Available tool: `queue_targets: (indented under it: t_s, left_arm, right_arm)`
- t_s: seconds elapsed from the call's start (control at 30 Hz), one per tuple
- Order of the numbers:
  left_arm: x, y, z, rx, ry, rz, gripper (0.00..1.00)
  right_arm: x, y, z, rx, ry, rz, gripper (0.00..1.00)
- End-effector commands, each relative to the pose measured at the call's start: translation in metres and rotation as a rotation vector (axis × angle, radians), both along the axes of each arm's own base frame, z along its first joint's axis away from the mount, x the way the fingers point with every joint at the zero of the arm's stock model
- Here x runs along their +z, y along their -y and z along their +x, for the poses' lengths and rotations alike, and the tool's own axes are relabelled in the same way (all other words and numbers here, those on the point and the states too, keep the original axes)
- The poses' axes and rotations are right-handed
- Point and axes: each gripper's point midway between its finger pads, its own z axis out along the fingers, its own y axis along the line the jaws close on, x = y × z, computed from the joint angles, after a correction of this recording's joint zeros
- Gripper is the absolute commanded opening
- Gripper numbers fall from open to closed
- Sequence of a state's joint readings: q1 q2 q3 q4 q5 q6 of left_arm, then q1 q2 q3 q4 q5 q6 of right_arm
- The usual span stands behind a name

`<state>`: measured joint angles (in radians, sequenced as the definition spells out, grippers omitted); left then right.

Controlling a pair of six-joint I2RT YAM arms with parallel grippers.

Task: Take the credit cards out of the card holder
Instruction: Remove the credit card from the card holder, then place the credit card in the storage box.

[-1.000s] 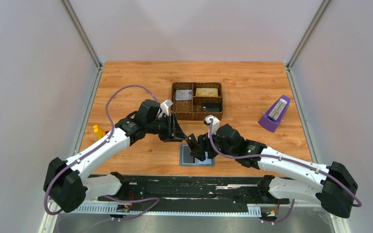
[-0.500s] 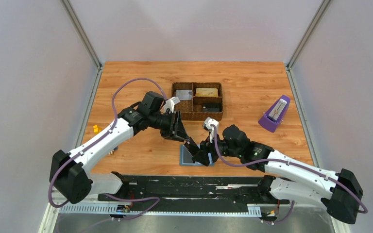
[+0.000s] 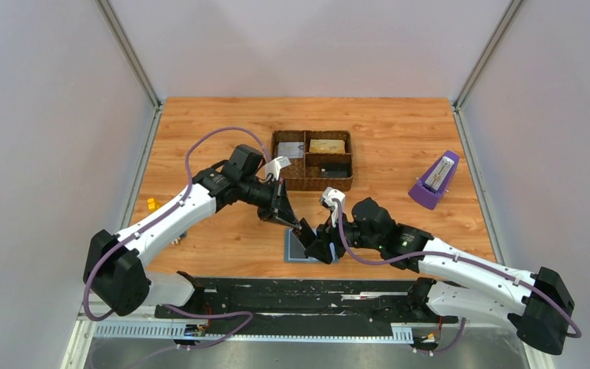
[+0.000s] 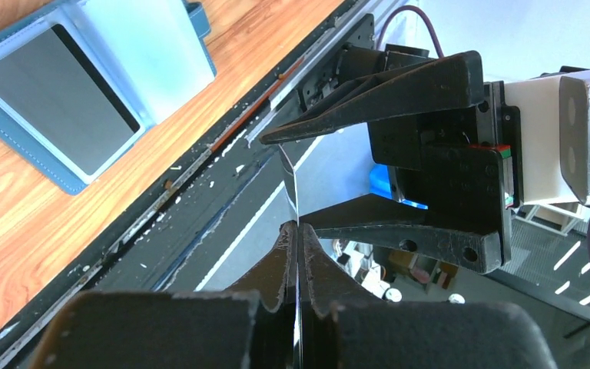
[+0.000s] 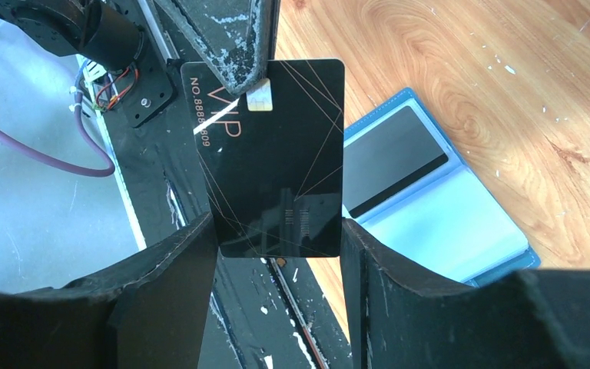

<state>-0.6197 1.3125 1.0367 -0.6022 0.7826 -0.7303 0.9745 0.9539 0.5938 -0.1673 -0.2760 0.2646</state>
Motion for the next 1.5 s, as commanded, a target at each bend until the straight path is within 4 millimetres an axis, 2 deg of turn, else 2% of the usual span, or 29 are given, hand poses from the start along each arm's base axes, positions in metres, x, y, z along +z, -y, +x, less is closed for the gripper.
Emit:
queue_targets:
  t_s: [0.0, 0.1, 0.27, 0.37, 0.43, 0.67, 0.77, 0.9, 1.0, 1.03, 1.17, 1.3, 1.47]
  left_arm:
    - [0.006, 0.005, 0.001, -0.032, 0.012, -0.041, 0.00]
    - [0.004, 0.006, 0.006, -0.024, 0.023, -0.034, 0.00]
    - [0.004, 0.011, 0.028, 0.021, 0.099, -0.002, 0.00]
    - [0.014, 0.016, 0.053, 0.083, 0.185, 0.011, 0.00]
    - [0.022, 0.019, 0.072, 0.128, 0.233, 0.016, 0.00]
    - [0.039, 0.031, 0.143, 0.334, 0.372, 0.004, 0.00]
    - [0.037, 0.035, 0.177, 0.434, 0.435, 0.012, 0.00]
    - [0.026, 0.046, 0.209, 0.522, 0.431, -0.012, 0.00]
    - [0.018, 0.058, 0.226, 0.546, 0.419, -0.034, 0.00]
    - [0.008, 0.062, 0.232, 0.550, 0.408, -0.031, 0.00]
    - [-0.013, 0.074, 0.250, 0.565, 0.399, -0.051, 0.00]
    - [-0.022, 0.085, 0.261, 0.568, 0.390, -0.087, 0.00]
    - [-0.030, 0.087, 0.270, 0.597, 0.399, -0.100, 0.00]
  right_arm:
    - [0.014, -0.005, 0.002, 0.011, 0.026, 0.024, 0.45]
    - [0.015, -0.003, 0.005, -0.016, 0.017, 0.013, 0.58]
    - [0.016, 0.008, 0.014, -0.119, 0.009, -0.011, 0.90]
    - [0.023, 0.016, 0.014, -0.158, 0.005, -0.002, 0.92]
    - [0.030, 0.021, 0.014, -0.177, 0.013, 0.010, 0.99]
    - [0.072, 0.050, 0.025, -0.332, 0.098, 0.118, 1.00]
    - [0.091, 0.064, 0.027, -0.395, 0.119, 0.171, 1.00]
    - [0.113, 0.082, 0.027, -0.461, 0.140, 0.229, 1.00]
    - [0.121, 0.093, 0.026, -0.497, 0.149, 0.251, 1.00]
    - [0.123, 0.096, 0.025, -0.506, 0.150, 0.254, 1.00]
    - [0.129, 0.103, 0.025, -0.533, 0.147, 0.272, 1.00]
    - [0.128, 0.105, 0.025, -0.542, 0.142, 0.264, 1.00]
    - [0.125, 0.107, 0.026, -0.552, 0.142, 0.246, 1.00]
